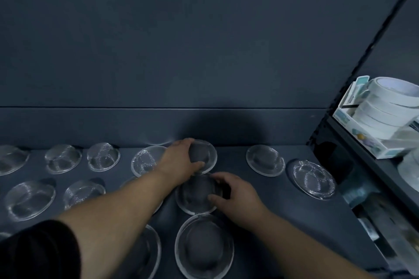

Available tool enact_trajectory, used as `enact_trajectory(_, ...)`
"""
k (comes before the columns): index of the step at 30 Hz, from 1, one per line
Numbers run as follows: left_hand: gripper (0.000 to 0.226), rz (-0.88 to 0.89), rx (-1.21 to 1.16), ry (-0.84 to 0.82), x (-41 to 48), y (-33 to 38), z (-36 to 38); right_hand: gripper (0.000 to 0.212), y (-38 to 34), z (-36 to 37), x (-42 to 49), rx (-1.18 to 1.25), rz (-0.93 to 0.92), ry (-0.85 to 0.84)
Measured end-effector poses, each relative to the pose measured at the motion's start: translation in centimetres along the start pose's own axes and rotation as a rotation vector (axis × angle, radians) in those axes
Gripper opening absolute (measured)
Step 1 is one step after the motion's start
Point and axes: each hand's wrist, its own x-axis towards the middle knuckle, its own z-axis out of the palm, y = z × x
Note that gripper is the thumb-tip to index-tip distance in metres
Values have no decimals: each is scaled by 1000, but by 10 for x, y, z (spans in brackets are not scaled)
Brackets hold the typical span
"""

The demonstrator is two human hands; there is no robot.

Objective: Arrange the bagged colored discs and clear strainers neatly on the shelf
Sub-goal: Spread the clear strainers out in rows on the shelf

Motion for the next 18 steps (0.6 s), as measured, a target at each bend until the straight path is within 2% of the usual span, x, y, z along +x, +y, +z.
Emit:
enact_trajectory(5,56,5,47,-13,11,5,12,31,16,-7,-13,51,46,93)
enact_trajectory(9,57,39,53,-24,13,8,21,34,26,-11,-22,12,74,93)
enact_trajectory(15,44,53,-24,130,-15,15,20,33,30,-16,-27,15,80,115)
enact_trajectory(18,42,-6,14,89,-40,18,18,33,27,-17,-30,15,80,108)
